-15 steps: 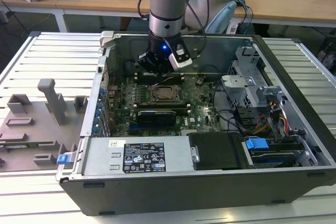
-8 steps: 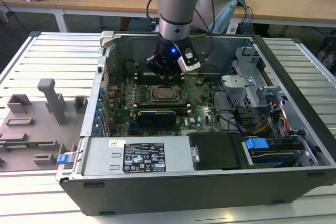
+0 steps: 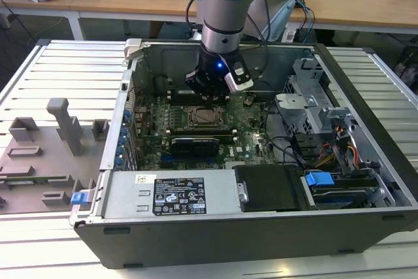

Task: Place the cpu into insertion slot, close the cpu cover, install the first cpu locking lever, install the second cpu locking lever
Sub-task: 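Install the first cpu locking lever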

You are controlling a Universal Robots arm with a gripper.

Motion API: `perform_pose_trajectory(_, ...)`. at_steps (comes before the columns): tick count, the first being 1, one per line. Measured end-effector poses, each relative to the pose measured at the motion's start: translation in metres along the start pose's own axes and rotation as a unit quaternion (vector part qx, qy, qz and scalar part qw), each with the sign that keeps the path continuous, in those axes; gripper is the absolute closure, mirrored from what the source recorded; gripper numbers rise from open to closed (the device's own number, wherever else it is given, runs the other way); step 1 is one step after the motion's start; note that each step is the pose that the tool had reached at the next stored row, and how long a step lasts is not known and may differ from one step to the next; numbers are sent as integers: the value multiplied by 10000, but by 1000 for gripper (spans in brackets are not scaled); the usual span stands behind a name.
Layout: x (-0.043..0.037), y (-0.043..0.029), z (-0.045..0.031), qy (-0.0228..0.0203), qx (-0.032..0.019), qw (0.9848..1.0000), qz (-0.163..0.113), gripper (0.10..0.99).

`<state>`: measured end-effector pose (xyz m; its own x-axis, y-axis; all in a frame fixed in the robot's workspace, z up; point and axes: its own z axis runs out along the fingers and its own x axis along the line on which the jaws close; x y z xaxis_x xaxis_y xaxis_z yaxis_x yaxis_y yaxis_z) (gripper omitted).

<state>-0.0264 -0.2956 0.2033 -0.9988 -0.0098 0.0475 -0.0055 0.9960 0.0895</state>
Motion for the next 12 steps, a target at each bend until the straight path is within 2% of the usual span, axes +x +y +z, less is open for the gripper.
perform_pose_trajectory(4,-1,-19,3,1,1,10000,1,980)
perform_pose_trajectory(12,-64,-10,27,11,5,10000,1,980)
